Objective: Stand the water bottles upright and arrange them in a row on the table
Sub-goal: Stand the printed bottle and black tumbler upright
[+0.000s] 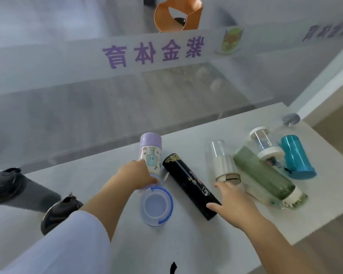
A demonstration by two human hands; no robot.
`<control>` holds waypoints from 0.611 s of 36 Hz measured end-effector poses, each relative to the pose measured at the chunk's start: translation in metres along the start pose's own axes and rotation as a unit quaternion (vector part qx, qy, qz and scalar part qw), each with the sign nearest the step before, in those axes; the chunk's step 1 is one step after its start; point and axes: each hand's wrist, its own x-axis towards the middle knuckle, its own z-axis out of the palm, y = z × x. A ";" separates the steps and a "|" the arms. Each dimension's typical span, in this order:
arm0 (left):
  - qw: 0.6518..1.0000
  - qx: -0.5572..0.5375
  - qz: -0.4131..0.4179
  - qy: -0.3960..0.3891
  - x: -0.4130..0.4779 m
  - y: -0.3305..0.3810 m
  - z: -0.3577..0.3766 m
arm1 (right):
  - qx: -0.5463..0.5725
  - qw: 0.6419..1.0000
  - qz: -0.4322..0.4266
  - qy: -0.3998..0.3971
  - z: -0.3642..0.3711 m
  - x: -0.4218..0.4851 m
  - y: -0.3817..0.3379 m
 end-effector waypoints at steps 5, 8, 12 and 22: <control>0.988 -0.134 -0.060 -0.054 0.015 0.006 0.020 | 0.021 0.998 0.016 -0.058 0.029 0.006 0.007; 0.984 -0.152 -0.074 -0.050 0.024 0.005 0.032 | 0.035 0.997 0.017 -0.069 0.041 0.012 0.009; 0.976 -0.191 -0.095 -0.044 0.028 0.002 0.039 | 0.050 0.996 0.028 -0.061 0.048 0.021 0.011; 0.980 -0.184 -0.068 0.024 0.016 -0.006 0.030 | 0.081 0.996 0.030 -0.033 0.045 0.024 0.010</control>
